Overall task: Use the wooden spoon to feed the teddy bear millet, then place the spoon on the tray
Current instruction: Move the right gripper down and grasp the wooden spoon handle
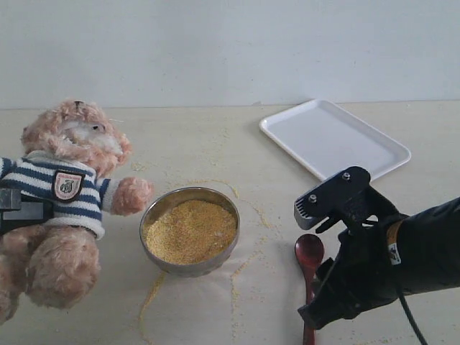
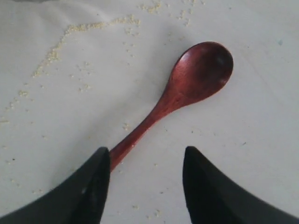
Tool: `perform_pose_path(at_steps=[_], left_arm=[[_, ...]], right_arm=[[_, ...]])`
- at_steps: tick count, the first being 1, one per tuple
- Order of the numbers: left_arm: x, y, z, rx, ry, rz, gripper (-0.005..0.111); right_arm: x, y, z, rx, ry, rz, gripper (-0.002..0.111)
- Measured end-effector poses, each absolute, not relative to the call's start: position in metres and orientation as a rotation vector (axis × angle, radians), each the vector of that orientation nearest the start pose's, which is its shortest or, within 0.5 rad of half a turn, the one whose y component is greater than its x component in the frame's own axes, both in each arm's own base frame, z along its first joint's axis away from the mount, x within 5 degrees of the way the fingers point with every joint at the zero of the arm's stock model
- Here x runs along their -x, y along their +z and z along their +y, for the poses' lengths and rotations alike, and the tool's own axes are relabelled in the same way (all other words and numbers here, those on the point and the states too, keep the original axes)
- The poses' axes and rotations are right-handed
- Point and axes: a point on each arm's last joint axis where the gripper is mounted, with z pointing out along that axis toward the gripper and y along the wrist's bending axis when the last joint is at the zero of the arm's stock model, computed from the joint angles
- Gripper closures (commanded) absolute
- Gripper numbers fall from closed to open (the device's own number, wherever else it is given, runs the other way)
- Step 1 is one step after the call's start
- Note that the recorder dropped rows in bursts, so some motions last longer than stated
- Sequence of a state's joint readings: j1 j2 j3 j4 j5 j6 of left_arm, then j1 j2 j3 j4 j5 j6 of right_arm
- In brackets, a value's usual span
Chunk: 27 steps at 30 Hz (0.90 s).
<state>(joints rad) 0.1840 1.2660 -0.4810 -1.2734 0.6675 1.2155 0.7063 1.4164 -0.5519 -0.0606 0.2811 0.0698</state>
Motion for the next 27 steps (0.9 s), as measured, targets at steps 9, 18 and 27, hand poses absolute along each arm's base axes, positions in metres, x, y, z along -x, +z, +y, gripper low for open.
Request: perform_pose_path(at_steps=[9,18,27], left_arm=[[-0.213,0.202,-0.012,-0.032,-0.632,2.338,0.102],[-0.213,0.201,-0.011,-0.119,-0.576,2.329,0.102],[-0.214,0.201,-0.01,-0.166,-0.535,2.323,0.102]], right_arm=[[-0.18,0.17,0.156,0.762,0.313,2.502,0.056],[-0.189,0.137,0.161,0.883,0.23,2.532,0.056],[-0.191,0.132,0.163,0.887,0.229,2.533,0.056]])
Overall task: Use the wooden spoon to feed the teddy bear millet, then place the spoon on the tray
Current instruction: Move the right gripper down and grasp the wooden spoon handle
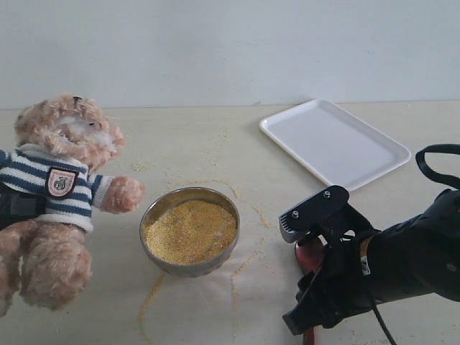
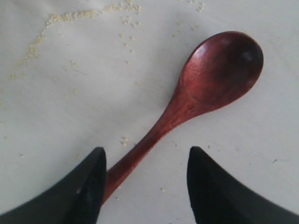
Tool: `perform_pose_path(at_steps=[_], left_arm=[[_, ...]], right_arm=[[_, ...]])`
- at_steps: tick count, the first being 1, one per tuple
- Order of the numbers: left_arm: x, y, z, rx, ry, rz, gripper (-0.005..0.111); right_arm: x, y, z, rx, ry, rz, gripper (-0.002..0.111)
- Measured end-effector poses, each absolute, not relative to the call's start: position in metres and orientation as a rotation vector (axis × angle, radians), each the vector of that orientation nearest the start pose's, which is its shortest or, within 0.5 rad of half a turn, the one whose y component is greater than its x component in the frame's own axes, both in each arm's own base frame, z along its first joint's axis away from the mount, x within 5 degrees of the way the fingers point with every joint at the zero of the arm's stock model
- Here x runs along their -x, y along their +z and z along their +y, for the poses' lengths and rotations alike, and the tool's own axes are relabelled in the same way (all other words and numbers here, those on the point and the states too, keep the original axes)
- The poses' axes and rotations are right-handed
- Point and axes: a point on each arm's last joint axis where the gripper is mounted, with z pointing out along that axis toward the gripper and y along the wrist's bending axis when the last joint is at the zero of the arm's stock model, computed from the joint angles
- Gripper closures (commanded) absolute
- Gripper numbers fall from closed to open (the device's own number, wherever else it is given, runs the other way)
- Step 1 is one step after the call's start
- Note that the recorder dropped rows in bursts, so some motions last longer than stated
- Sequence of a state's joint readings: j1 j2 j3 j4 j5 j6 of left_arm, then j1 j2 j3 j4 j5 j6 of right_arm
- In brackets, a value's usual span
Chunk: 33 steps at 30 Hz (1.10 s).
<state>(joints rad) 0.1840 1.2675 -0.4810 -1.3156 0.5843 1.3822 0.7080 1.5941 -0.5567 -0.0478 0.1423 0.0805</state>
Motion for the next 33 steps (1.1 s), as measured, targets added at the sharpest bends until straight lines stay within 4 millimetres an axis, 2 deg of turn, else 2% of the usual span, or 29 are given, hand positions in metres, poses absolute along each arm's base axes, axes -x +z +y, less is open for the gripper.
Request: perform_pose_path(at_steps=[7,14,18,20,26,33], left_arm=[[-0.214,0.201,-0.009,-0.17,-0.526,2.322,0.102],[-0.214,0.201,-0.009,-0.188,-0.515,2.319,0.102],[-0.214,0.201,-0.009,-0.198,-0.511,2.317,0.102],[-0.214,0.201,-0.009,-0.2,-0.51,2.317,0.102],[-0.214,0.201,-0.009,-0.211,-0.503,2.315,0.102],[-0.214,0.201,-0.009,-0.212,-0.5,2.314,0.102]], right_arm=[[-0.191,0.132,0.163,0.887,0.228,2.535,0.056],[-0.192,0.115,0.164,0.909,0.202,2.587,0.056],[-0.193,0.113,0.165,0.906,0.207,2.58,0.057],[-0.194,0.112,0.165,0.906,0.208,2.578,0.066],[-0.193,0.112,0.165,0.87,0.213,2.599,0.108],[-0.192,0.116,0.162,0.846,0.195,2.636,0.108]])
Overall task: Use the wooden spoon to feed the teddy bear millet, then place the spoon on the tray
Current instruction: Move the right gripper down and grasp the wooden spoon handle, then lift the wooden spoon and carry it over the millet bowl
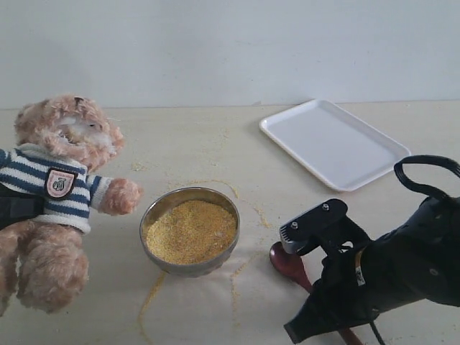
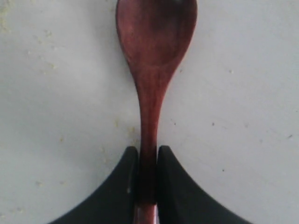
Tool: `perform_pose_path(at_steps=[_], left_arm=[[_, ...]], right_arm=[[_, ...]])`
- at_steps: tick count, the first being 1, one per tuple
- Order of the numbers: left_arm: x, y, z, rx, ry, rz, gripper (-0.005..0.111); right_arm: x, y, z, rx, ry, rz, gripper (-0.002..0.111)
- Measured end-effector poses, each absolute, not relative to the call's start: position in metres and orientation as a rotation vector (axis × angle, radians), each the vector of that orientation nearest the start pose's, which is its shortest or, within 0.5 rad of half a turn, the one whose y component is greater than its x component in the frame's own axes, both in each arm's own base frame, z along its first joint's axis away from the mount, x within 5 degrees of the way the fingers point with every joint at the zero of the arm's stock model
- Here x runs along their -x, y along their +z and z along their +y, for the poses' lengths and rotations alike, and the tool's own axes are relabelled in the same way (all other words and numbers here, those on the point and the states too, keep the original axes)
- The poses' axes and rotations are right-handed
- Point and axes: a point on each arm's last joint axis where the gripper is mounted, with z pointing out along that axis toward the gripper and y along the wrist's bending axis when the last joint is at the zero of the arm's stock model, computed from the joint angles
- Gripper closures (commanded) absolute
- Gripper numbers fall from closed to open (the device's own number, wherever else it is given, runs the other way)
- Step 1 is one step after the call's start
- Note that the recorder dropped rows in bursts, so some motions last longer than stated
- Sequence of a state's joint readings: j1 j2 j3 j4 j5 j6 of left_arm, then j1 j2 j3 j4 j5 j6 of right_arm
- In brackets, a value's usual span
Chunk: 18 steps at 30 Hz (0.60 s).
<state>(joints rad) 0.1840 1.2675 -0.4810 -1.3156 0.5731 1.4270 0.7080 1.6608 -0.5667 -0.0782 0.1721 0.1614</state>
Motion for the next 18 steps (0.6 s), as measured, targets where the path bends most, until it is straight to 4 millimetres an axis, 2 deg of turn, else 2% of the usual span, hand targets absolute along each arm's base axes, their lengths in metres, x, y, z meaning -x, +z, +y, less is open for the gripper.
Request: perform_pose_path(at_steps=[1,3,7,10,12,15,18], left_arm=[[-0.214,0.201,-0.009,-0.212,-0.5,2.314,0.102],[-0.215,0.201,-0.008,-0.208,-0.487,2.315,0.102],[-0.217,0.2,-0.003,-0.177,-0.416,2.315,0.102],[-0.219,0.202,-0.001,-0.106,-0.418,2.297,0.102],[-0.223,0.201,0.006,-0.03,-0.344,2.291,0.102],[-0.231,0.191,0.017,0.066,-0.241,2.328,0.102],[-0.241,0.185,0.015,0.06,-0.297,2.354,0.102]], right_arm=[[-0.19,0.118,0.161,0.855,0.188,2.637,0.108],[-0.189,0.135,0.159,0.87,0.196,2.578,0.108],[-0.182,0.18,0.15,0.917,0.202,2.4,0.108],[-0.172,0.202,0.14,0.945,0.174,2.361,0.108],[-0.168,0.222,0.138,1.001,0.128,2.36,0.108],[-0.168,0.263,0.157,1.147,0.04,2.333,0.108],[-0.173,0.296,0.181,1.268,-0.084,2.251,0.108]])
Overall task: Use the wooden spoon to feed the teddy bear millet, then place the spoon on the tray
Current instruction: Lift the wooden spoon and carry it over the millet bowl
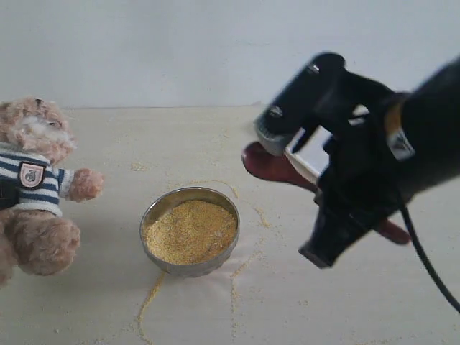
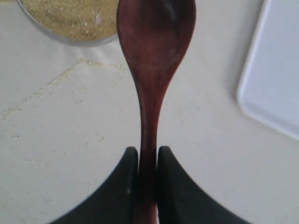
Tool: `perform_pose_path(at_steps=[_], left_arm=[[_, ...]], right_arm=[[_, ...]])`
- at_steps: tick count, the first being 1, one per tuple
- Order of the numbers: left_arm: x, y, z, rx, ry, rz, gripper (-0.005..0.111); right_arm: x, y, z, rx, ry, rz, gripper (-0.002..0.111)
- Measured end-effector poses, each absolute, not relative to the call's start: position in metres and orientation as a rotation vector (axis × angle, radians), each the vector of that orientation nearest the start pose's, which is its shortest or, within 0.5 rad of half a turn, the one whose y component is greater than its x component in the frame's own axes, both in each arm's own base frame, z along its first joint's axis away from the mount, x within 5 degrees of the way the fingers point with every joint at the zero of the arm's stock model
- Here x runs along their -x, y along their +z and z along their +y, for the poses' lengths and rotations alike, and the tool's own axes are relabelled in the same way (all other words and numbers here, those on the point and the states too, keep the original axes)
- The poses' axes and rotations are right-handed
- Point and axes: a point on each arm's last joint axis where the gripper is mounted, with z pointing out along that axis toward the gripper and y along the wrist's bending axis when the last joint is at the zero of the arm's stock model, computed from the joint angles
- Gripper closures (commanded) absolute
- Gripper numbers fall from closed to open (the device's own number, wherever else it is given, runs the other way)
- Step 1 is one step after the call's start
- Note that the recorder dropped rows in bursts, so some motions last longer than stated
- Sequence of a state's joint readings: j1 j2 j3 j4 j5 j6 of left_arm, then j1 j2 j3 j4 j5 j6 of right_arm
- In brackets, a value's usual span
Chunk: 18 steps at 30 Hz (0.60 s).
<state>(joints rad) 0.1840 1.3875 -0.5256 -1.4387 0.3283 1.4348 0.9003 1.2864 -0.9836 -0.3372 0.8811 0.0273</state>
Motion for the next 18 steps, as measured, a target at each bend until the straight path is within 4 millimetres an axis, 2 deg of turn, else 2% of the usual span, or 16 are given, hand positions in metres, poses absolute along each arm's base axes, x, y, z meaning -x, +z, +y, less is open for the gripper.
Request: perform_pose_path(at_steps=[4,6,11,14,18], left_arm=[[-0.255,0.192,0.006,-0.04,-0.452,2.328,0.102],[-0.257,0.196,0.001,-0.093,-0.51,2.307,0.102],[-0.259,0.198,0.002,-0.099,-0.503,2.301,0.102],[-0.26,0.197,0.006,-0.06,-0.448,2.309,0.102],[-0.262,0.195,0.014,0.041,-0.365,2.32,0.102]], right_arm=[[-0.191,0.322,0.218,1.439,-0.373,2.112,0.108],[-0.201,0.319,0.24,1.574,-0.55,2.048,0.108],[-0.217,0.284,0.294,1.819,-0.852,1.844,0.108],[-0.22,0.262,0.313,1.92,-0.986,1.722,0.108],[-0.222,0.232,0.326,2.027,-1.074,1.663,0.108]])
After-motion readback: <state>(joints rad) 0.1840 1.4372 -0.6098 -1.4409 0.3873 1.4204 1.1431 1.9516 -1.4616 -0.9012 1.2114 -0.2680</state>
